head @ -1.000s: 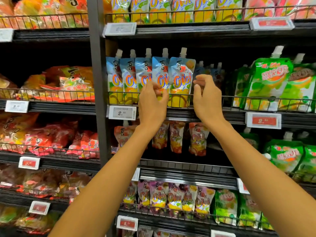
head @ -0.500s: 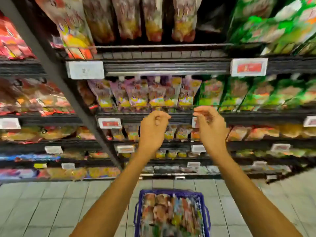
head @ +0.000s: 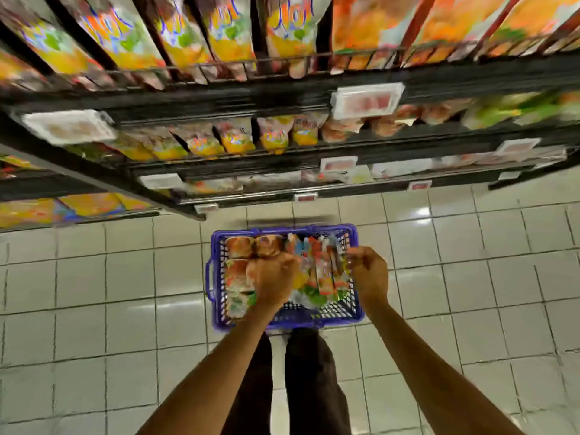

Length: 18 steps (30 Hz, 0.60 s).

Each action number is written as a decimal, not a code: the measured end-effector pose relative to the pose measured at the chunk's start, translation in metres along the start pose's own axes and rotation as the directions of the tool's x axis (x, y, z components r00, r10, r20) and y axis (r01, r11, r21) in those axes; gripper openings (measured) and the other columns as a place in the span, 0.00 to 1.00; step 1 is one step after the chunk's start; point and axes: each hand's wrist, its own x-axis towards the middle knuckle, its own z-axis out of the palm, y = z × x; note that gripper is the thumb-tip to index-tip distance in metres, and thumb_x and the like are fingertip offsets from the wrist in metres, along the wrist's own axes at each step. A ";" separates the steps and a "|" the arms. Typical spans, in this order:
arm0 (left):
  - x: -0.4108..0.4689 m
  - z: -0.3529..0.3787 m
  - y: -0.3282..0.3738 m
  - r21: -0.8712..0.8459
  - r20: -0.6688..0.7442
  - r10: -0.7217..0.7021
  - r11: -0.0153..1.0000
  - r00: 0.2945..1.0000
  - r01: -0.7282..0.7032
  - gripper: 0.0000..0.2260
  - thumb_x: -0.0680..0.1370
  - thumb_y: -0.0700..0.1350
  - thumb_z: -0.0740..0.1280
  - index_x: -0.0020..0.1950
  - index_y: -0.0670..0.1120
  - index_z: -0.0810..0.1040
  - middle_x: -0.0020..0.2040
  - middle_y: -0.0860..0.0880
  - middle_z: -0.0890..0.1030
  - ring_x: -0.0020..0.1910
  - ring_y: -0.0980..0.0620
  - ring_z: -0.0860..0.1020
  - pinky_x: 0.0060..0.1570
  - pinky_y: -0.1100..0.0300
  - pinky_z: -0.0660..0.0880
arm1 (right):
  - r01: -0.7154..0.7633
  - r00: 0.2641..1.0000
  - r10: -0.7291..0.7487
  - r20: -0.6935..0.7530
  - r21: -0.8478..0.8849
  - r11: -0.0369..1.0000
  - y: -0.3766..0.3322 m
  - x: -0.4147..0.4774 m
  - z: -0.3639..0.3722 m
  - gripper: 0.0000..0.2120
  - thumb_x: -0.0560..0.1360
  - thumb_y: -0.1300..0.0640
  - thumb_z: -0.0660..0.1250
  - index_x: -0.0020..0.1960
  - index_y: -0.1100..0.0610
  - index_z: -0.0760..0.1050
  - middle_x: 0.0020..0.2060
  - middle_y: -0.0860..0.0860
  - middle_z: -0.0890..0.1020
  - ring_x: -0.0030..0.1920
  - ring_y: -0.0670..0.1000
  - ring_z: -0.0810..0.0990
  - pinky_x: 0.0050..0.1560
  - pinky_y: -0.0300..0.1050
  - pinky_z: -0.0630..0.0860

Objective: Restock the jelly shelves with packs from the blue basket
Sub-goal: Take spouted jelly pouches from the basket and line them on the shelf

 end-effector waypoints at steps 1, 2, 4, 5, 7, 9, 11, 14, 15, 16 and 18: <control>0.013 0.016 -0.016 0.029 0.027 -0.021 0.999 0.999 0.021 0.11 0.80 0.38 0.64 0.48 0.32 0.81 0.41 0.37 0.81 0.40 0.45 0.76 0.45 0.55 0.73 | -0.048 0.999 0.048 -0.007 -0.018 0.999 0.022 0.017 0.003 0.08 0.79 0.67 0.62 0.43 0.60 0.76 0.37 0.57 0.81 0.41 0.60 0.80 0.41 0.47 0.81; 0.026 0.030 -0.031 0.031 0.039 -0.052 0.998 0.998 0.051 0.11 0.80 0.39 0.63 0.48 0.31 0.80 0.43 0.36 0.81 0.41 0.46 0.74 0.43 0.60 0.70 | -0.103 0.995 0.102 -0.011 -0.038 0.994 0.045 0.034 0.008 0.08 0.78 0.67 0.61 0.44 0.61 0.76 0.36 0.56 0.80 0.39 0.56 0.78 0.37 0.40 0.79; 0.051 0.056 -0.064 0.046 0.045 -0.101 0.994 0.994 0.099 0.12 0.80 0.43 0.62 0.50 0.36 0.80 0.50 0.40 0.81 0.45 0.50 0.72 0.42 0.63 0.67 | -0.162 0.986 0.164 0.003 -0.132 0.978 0.086 0.065 0.020 0.07 0.78 0.67 0.62 0.50 0.63 0.78 0.42 0.56 0.81 0.40 0.51 0.77 0.39 0.35 0.76; 0.062 0.068 -0.079 0.065 0.051 -0.123 0.991 0.991 0.120 0.10 0.81 0.44 0.62 0.50 0.41 0.80 0.52 0.42 0.80 0.48 0.51 0.72 0.43 0.65 0.67 | -0.179 0.984 0.180 -0.008 -0.162 0.970 0.107 0.081 0.025 0.07 0.78 0.66 0.63 0.52 0.63 0.79 0.45 0.57 0.82 0.43 0.52 0.78 0.43 0.39 0.76; 0.086 0.093 -0.109 0.098 0.046 -0.125 0.988 0.991 0.120 0.05 0.80 0.39 0.64 0.48 0.43 0.79 0.54 0.38 0.80 0.52 0.46 0.77 0.47 0.63 0.68 | -0.194 0.981 0.194 -0.024 -0.216 0.957 0.140 0.109 0.035 0.07 0.79 0.63 0.63 0.51 0.62 0.80 0.47 0.59 0.83 0.49 0.58 0.81 0.48 0.44 0.75; 0.107 0.114 -0.133 0.163 0.005 -0.135 0.978 0.991 0.133 0.04 0.77 0.36 0.65 0.50 0.37 0.79 0.53 0.35 0.79 0.55 0.40 0.77 0.54 0.54 0.68 | -0.175 0.983 0.181 -0.017 -0.355 0.918 0.166 0.134 0.047 0.11 0.80 0.59 0.62 0.56 0.62 0.80 0.51 0.61 0.83 0.54 0.63 0.81 0.53 0.51 0.77; 0.122 0.131 -0.149 0.194 -0.034 -0.154 0.968 0.987 0.158 0.12 0.76 0.36 0.66 0.59 0.37 0.77 0.58 0.38 0.80 0.58 0.41 0.77 0.58 0.51 0.70 | -0.142 0.984 0.176 0.024 -0.489 0.861 0.186 0.153 0.057 0.14 0.81 0.55 0.62 0.61 0.61 0.78 0.55 0.63 0.82 0.57 0.65 0.79 0.57 0.54 0.76; 0.139 0.149 -0.164 0.289 -0.066 -0.145 0.944 0.987 0.158 0.15 0.77 0.38 0.65 0.64 0.40 0.75 0.60 0.41 0.79 0.60 0.42 0.76 0.61 0.51 0.70 | -0.129 0.989 0.151 -0.006 -0.557 0.821 0.207 0.166 0.071 0.16 0.81 0.50 0.61 0.57 0.61 0.80 0.52 0.64 0.83 0.55 0.66 0.80 0.51 0.52 0.75; 0.144 0.154 -0.168 0.341 -0.061 -0.131 0.929 0.989 0.144 0.16 0.78 0.40 0.65 0.66 0.41 0.75 0.61 0.42 0.79 0.60 0.43 0.77 0.61 0.52 0.71 | -0.133 0.990 0.136 -0.036 -0.553 0.822 0.212 0.169 0.074 0.16 0.81 0.50 0.61 0.55 0.61 0.80 0.50 0.63 0.83 0.53 0.65 0.81 0.48 0.50 0.74; 0.149 0.158 -0.168 0.385 -0.051 -0.132 0.912 0.990 0.142 0.17 0.79 0.42 0.64 0.67 0.42 0.74 0.61 0.43 0.80 0.60 0.45 0.78 0.59 0.54 0.72 | -0.140 0.990 0.127 -0.061 -0.544 0.827 0.216 0.173 0.078 0.15 0.81 0.51 0.62 0.54 0.61 0.80 0.49 0.63 0.83 0.51 0.65 0.81 0.46 0.49 0.74; 0.159 0.165 -0.169 0.441 -0.041 -0.154 0.884 0.987 0.156 0.16 0.81 0.47 0.63 0.66 0.41 0.75 0.57 0.43 0.82 0.56 0.45 0.80 0.54 0.54 0.74 | -0.160 0.985 0.169 -0.032 -0.542 0.825 0.223 0.179 0.085 0.13 0.80 0.56 0.63 0.56 0.65 0.78 0.50 0.64 0.82 0.52 0.64 0.81 0.45 0.48 0.73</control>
